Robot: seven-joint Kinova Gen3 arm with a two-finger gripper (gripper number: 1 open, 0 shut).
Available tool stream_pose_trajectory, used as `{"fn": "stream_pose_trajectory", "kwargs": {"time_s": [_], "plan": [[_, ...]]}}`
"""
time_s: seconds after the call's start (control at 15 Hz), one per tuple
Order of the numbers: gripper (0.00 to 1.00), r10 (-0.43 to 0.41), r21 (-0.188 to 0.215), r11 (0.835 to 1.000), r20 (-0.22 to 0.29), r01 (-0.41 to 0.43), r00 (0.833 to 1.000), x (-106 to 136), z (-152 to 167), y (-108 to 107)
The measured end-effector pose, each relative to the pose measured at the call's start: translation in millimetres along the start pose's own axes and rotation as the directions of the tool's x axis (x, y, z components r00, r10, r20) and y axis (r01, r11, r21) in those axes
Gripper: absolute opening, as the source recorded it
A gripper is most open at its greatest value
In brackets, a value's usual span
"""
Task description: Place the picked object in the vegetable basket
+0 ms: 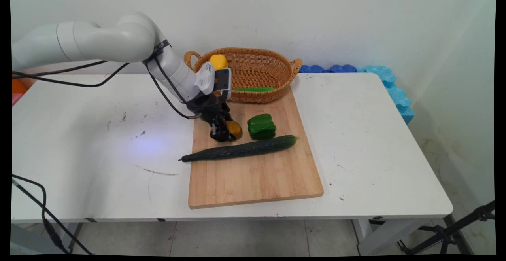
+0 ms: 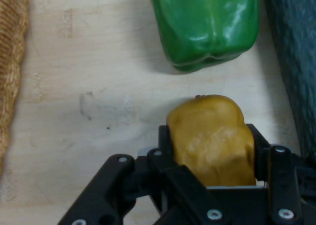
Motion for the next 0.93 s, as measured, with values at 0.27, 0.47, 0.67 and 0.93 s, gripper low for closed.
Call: {"fn": "stream_pose_trajectory", "kwargs": {"time_s": [0.27, 0.47, 0.67, 0.93], "plan": [[0.00, -0.030, 0.004, 1.000, -0.010, 0.030, 0.999, 5.9, -6.6, -0.6], [0.00, -0.056, 0.019, 0.998, -0.032, 0.057, 0.998, 15.2, -20.3, -5.0], [0.00, -0.084, 0.038, 0.996, -0.059, 0.086, 0.995, 25.9, -36.0, -11.3], [0.00, -0.128, 0.063, 0.989, -0.098, 0.135, 0.987, 41.9, -54.1, -22.7]]}}
